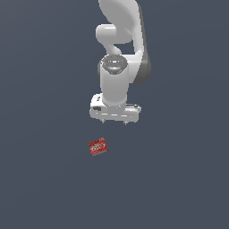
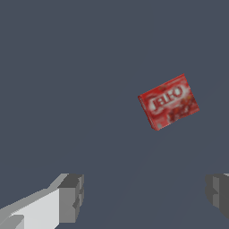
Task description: Pick up the object and move it to a goal position.
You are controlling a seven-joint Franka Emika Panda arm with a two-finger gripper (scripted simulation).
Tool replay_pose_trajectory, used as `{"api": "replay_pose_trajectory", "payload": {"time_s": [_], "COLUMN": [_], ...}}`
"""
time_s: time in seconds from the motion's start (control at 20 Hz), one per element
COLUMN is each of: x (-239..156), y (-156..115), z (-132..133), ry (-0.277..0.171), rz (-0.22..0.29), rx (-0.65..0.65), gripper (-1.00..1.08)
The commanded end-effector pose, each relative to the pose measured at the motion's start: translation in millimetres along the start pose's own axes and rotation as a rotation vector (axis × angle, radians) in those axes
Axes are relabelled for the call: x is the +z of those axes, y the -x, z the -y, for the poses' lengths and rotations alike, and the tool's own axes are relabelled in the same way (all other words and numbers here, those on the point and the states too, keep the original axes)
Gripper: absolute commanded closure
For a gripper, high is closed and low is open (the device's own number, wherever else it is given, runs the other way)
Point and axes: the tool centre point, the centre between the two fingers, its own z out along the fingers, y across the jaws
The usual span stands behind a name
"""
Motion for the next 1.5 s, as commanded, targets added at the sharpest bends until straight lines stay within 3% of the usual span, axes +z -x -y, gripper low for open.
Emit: {"api": "replay_pose_trajectory", "payload": {"time_s": [0.0, 1.45], "x": [5, 84], "y": [-4, -59], "z": [-3, -67], "ry": [-0.004, -0.024], "rz": [0.0, -0.014], "rx": [0.057, 0.966], "gripper": [-0.92, -0.92]}}
